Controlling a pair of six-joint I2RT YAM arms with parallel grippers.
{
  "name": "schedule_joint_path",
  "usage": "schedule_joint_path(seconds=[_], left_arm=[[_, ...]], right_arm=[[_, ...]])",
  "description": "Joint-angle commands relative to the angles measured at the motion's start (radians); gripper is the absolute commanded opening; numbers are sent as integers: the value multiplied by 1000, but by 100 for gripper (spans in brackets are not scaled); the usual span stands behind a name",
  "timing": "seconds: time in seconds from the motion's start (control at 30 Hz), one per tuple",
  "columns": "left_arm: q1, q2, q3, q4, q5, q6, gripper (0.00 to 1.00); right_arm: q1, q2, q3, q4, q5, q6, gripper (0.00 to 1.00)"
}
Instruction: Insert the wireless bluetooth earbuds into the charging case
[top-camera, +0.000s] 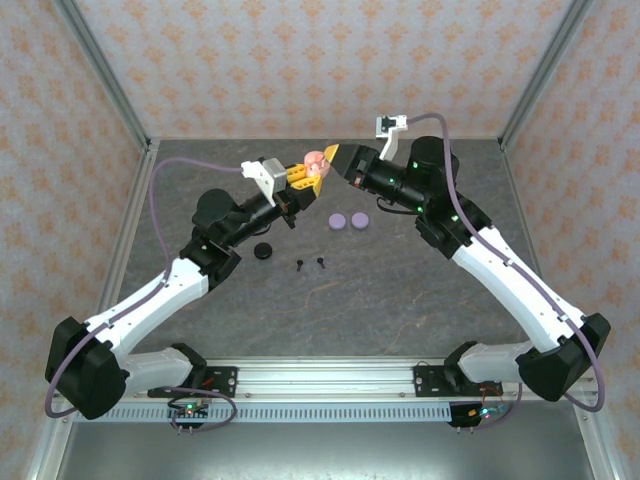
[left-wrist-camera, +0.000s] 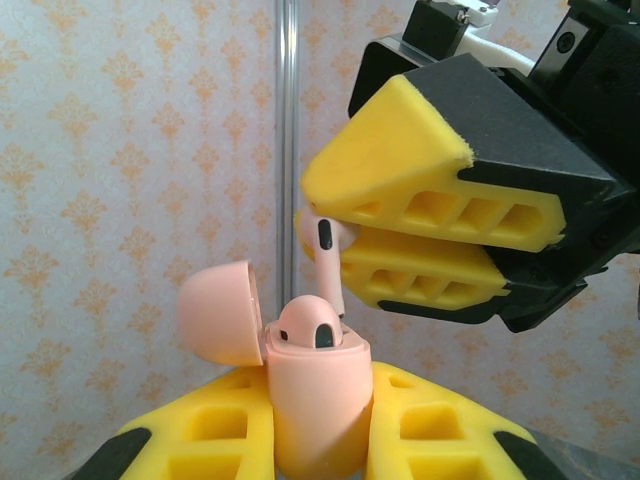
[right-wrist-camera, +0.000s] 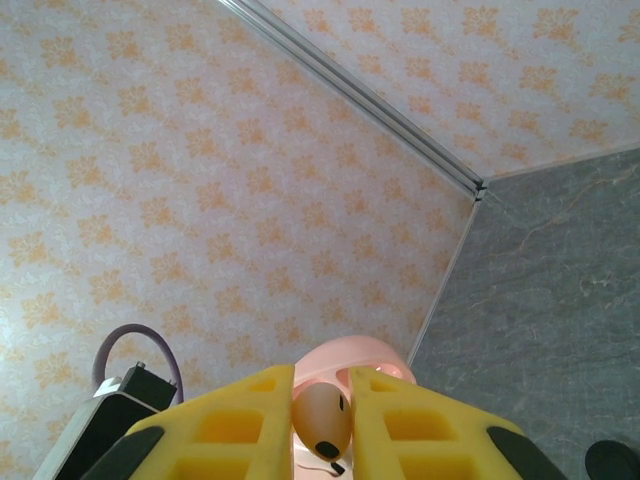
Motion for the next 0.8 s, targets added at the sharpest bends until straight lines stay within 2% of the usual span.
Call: schedule_joint_path(seconds=[0.0,0.43,0.77], left_arm=[[-11,2,5,72,4,-15,0],[-10,-1,0,72,4,-14,0],[-10,1,0,82,9,-19,0]], right_arm=[[7,-25,-15,0,2,-13,18],[8,10,-19,-2,-38,9,18],[10,46,13,-97,-84,-9,21]])
